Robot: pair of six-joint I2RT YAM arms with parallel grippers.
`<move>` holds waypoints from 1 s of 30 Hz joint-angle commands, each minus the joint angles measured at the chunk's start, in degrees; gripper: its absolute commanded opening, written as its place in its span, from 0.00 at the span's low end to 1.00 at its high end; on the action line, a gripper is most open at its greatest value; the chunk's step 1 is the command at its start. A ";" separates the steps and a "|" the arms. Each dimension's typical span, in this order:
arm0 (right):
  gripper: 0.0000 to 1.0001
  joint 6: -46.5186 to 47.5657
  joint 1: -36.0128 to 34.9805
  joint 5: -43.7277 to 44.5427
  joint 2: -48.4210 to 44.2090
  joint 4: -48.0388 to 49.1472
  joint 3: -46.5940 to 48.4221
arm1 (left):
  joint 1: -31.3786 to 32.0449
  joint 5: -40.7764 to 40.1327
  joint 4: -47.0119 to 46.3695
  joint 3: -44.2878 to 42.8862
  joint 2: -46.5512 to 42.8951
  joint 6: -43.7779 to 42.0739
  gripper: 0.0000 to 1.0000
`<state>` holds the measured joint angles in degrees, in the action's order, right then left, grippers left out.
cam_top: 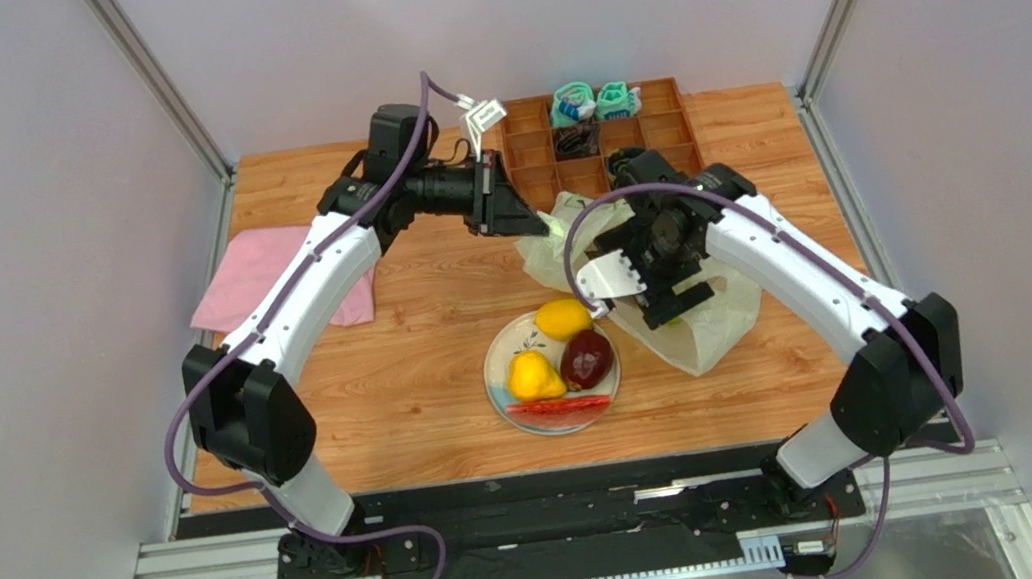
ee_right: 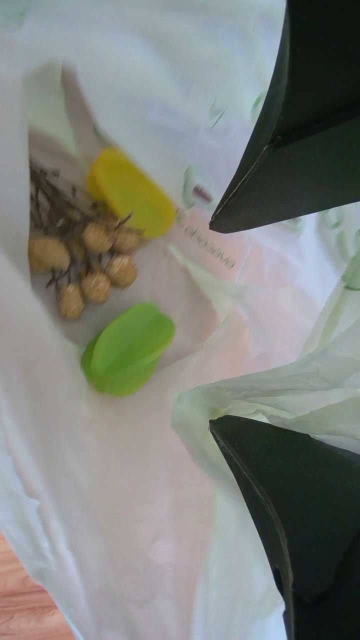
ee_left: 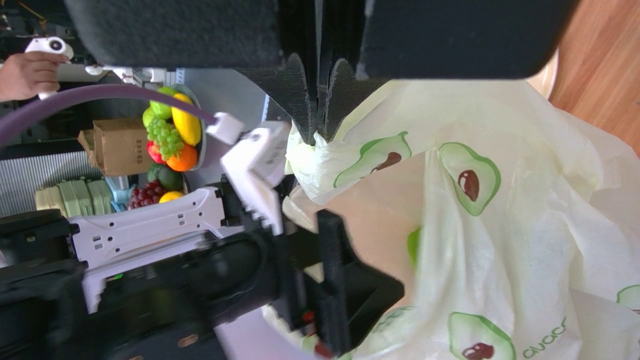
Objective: Take the fake fruits out of the plastic bag
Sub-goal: Take out the fake fruit from the plastic bag.
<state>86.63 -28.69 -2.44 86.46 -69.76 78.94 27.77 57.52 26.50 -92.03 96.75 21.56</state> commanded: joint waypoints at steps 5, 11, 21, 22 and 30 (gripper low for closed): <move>0.97 3.20 0.39 -0.38 -15.94 -11.54 1.93 | 0.27 0.58 -0.75 -1.22 -3.59 -1.08 0.00; 0.91 1.96 -0.58 -5.73 -22.20 -7.76 -2.74 | 0.36 0.84 -1.10 -1.57 -3.41 -0.73 0.00; 0.72 -1.11 -3.39 -12.68 -9.48 -5.30 1.65 | 0.71 0.05 -0.49 0.01 -4.02 -1.78 0.00; 0.71 -1.37 -3.57 -12.94 -7.20 -5.30 2.44 | 0.71 0.14 -0.49 0.01 -4.11 -1.87 0.00; 0.69 0.81 -3.48 -8.04 -0.33 -3.02 1.76 | 0.71 -0.30 0.39 0.36 -4.55 -2.75 0.00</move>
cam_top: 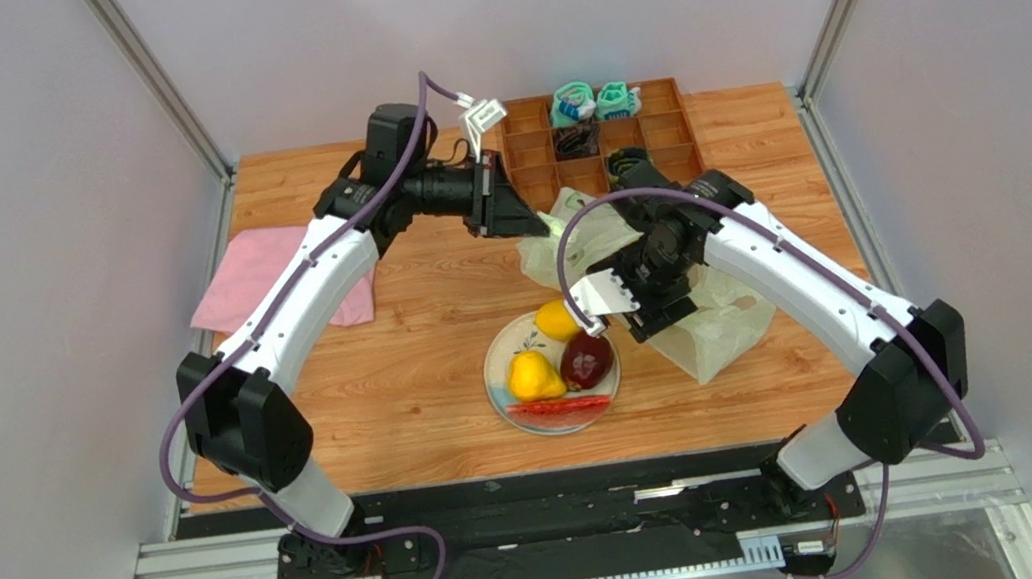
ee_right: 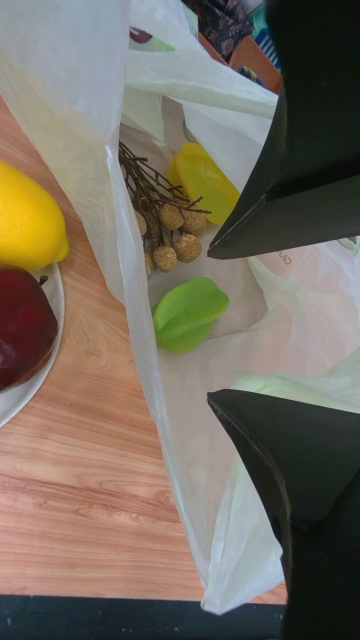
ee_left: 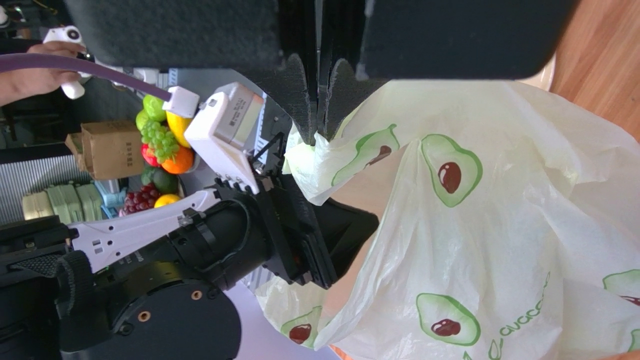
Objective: Take the fake fruits out of the plastic bag
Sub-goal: Take out the fake fruit from the plastic bag.
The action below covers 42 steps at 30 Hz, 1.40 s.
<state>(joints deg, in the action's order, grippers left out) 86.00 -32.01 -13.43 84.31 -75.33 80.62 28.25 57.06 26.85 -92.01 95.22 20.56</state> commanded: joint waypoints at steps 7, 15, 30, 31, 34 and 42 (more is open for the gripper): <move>0.94 5.31 1.34 10.88 5.07 11.34 -6.26 | 0.23 0.07 0.66 0.34 -3.02 -2.36 0.00; 0.95 6.90 1.33 17.82 13.24 15.30 -6.88 | 0.23 -0.02 0.84 1.21 -3.64 -2.71 0.00; 0.49 0.16 1.51 24.24 22.74 19.34 -5.22 | 0.23 -0.28 0.66 3.24 -5.83 -2.80 0.00; 0.40 -0.99 1.51 23.98 22.48 18.47 -4.17 | 0.23 -0.28 0.66 3.24 -5.92 -2.80 0.00; 0.34 -5.29 1.95 21.09 18.01 14.53 -0.21 | 0.23 -0.02 0.57 2.80 -6.01 -2.63 0.00; 0.33 -14.44 1.95 8.87 3.24 0.11 6.74 | 0.23 0.77 -1.10 1.48 -4.87 -1.13 0.00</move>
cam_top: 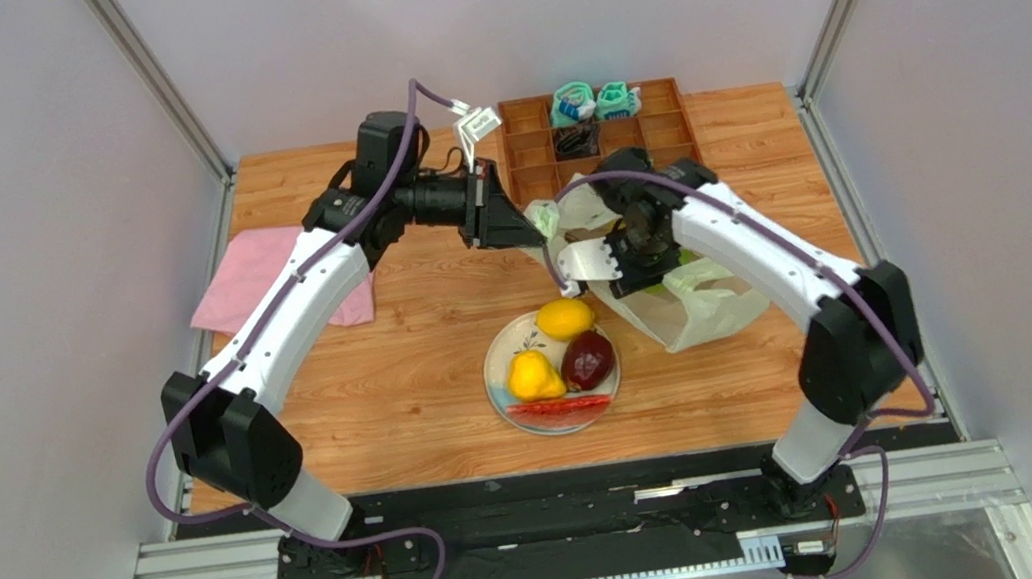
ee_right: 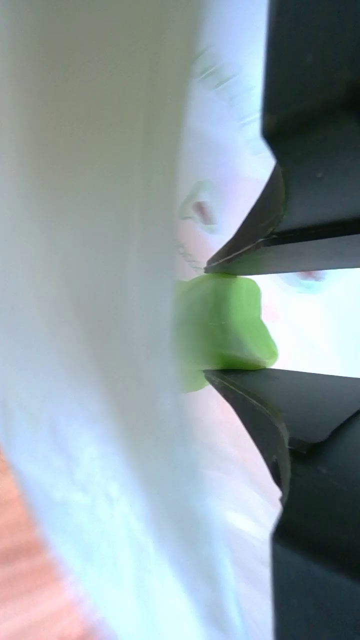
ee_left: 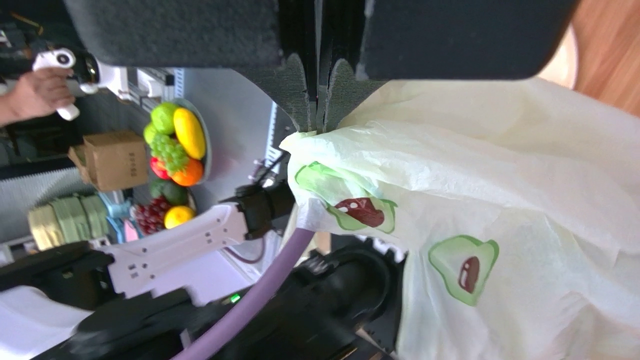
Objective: Take the fake fruits out of the plastic bag
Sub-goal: Take out the fake fruit from the plastic bag.
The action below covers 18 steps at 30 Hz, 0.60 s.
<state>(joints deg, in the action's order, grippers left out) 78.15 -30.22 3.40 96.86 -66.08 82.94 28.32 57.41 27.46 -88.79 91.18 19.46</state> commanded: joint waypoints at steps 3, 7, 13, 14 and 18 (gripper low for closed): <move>0.34 -10.46 0.16 -12.79 -13.70 -11.34 4.43 | 0.07 0.43 -1.89 -2.61 0.14 0.31 0.00; 0.34 -16.70 0.07 -14.39 -16.70 -11.18 3.90 | -0.19 -0.01 -1.45 -4.36 1.89 0.40 0.00; 0.35 -25.31 -1.41 -20.87 -23.02 -10.56 9.95 | -1.33 -1.95 2.06 -7.27 3.13 -2.76 0.00; 0.35 -26.20 -4.82 -20.89 -23.38 -10.64 11.10 | -1.77 -2.04 2.24 -7.53 3.30 -2.68 0.00; 0.35 -27.96 -17.39 -17.29 -22.07 -10.21 17.16 | -4.84 -1.60 3.73 -11.73 3.22 -3.63 0.12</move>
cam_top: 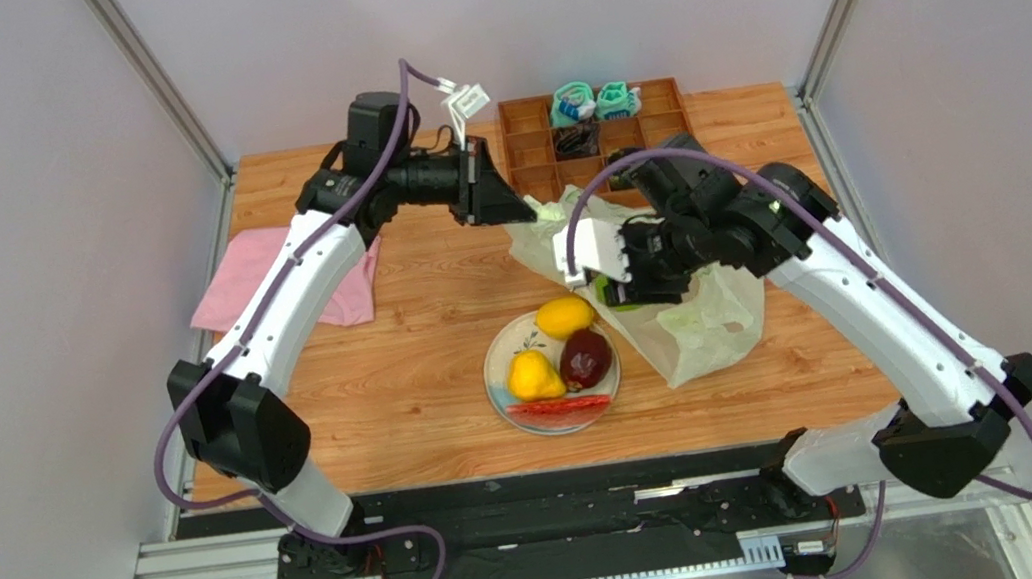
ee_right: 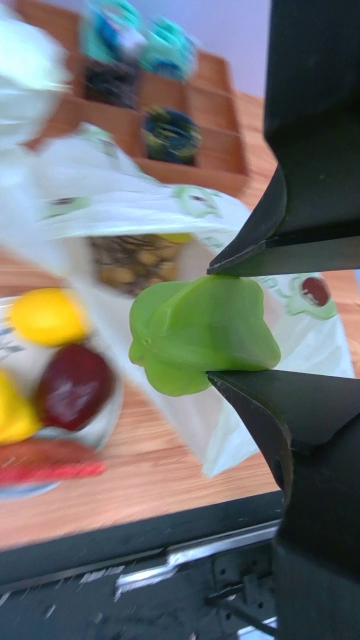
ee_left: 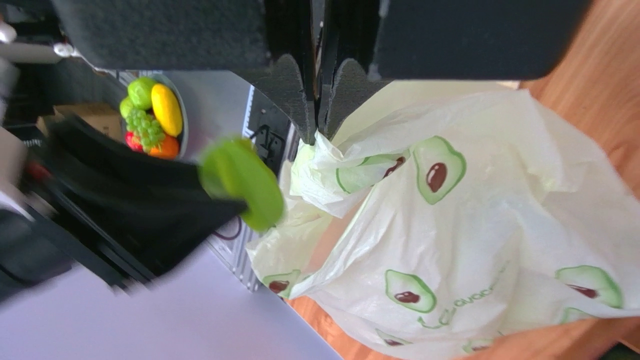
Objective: Take the fake fruits out of the plastic bag
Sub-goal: Take out the fake fruit from the plastic bag, then place the fake fruit on the plate.
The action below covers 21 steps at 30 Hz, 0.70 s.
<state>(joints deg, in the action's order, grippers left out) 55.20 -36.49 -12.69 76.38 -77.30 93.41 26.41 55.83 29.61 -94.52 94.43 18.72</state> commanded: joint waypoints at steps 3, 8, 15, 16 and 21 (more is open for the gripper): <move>0.36 -4.31 -19.04 -0.76 0.87 2.23 9.33 | -5.57 0.51 4.66 -9.35 -2.05 -5.52 0.33; 0.37 2.79 -23.45 -6.82 10.44 4.51 10.04 | -9.10 -3.45 9.68 -9.63 -7.85 -9.22 0.66; 0.35 12.20 -24.50 -1.47 25.91 11.37 11.18 | -13.31 -5.39 8.37 -0.60 -19.71 -9.49 0.68; 0.35 13.00 -24.42 0.02 27.58 11.64 11.62 | -14.19 -5.12 8.10 0.29 -22.51 -9.40 0.68; 0.34 16.42 -24.24 4.07 36.10 12.17 14.52 | -19.99 -3.46 6.44 6.87 -28.95 -7.04 0.68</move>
<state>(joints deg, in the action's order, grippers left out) 66.26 -60.36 -12.62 109.54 -67.83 103.90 10.22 51.31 37.91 -91.74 69.45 11.00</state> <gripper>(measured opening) 0.447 0.682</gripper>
